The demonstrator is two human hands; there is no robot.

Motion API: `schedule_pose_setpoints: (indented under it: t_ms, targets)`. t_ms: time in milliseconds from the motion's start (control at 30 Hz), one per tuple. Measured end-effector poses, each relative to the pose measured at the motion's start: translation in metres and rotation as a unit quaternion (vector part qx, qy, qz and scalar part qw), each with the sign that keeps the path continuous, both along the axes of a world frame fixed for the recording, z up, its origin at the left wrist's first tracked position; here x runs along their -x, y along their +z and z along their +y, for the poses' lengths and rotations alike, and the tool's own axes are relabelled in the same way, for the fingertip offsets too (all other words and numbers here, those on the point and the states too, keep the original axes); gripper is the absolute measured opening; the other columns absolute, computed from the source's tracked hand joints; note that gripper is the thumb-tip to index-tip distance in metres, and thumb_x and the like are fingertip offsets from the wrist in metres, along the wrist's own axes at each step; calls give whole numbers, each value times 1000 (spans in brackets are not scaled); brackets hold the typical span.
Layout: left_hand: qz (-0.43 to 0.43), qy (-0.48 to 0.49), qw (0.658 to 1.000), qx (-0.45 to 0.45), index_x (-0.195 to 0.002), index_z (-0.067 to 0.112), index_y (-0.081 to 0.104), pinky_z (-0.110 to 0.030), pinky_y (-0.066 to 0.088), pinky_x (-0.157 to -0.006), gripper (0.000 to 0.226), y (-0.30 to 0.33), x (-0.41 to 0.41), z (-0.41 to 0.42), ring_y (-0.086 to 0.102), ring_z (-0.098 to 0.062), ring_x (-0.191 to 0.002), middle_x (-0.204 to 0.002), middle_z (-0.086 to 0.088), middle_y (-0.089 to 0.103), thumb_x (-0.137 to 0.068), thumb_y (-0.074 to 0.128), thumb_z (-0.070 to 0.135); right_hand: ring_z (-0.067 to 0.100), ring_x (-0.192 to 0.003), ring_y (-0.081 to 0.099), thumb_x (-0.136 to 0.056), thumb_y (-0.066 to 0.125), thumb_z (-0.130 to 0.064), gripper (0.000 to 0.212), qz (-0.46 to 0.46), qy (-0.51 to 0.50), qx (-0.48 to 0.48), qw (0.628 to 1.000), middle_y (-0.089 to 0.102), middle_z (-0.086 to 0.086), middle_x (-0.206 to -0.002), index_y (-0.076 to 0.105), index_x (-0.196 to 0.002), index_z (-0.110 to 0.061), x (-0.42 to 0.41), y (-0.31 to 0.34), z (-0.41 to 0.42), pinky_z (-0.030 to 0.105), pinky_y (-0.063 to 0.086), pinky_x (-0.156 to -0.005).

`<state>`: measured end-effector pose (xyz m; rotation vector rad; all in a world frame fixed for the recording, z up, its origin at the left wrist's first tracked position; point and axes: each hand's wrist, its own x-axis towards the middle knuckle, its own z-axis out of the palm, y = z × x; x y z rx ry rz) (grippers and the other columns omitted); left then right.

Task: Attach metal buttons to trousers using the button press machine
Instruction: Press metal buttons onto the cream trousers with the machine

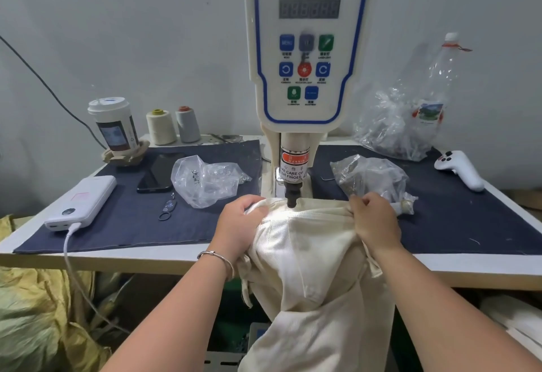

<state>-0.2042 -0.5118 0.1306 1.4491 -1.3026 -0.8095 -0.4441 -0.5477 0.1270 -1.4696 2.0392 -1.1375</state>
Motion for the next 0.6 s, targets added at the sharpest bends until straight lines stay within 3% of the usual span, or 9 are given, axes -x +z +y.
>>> schedule_pose_setpoints:
  t_ms: [167,333,500,600]
  targets:
    - [28,-5,1000,-10,-100,22,75,-14,44,-69,12,2,-1,1,65,-3,-85,-94,10,74,-92,68,25,16,-81,67,-87,59,-28,26,-170,44,32,984,67,1,-72,51,-68,-12,6,-1,-2,39,46,-75]
    - [21,-2,1000,-20,-102,20,76,-17,44,-70,14,2,-1,-2,65,-6,-86,-94,10,74,-92,66,22,20,-74,59,-86,64,-18,16,-273,51,-22,960,62,9,-74,57,-77,-6,8,3,-10,32,43,-68]
    - [39,15,999,-23,-102,21,78,-16,46,-70,15,-1,-1,-4,67,-5,-87,-94,11,76,-90,69,22,23,-72,56,-86,65,-12,11,-334,66,-62,938,58,14,-76,59,-87,-3,9,10,-13,31,43,-64]
    - [60,18,998,-27,-98,24,77,-15,47,-69,13,0,-1,-4,67,-6,-88,-94,12,75,-89,69,20,24,-75,57,-84,67,-12,11,-321,48,-50,945,60,15,-78,61,-81,-3,7,9,-14,33,45,-68]
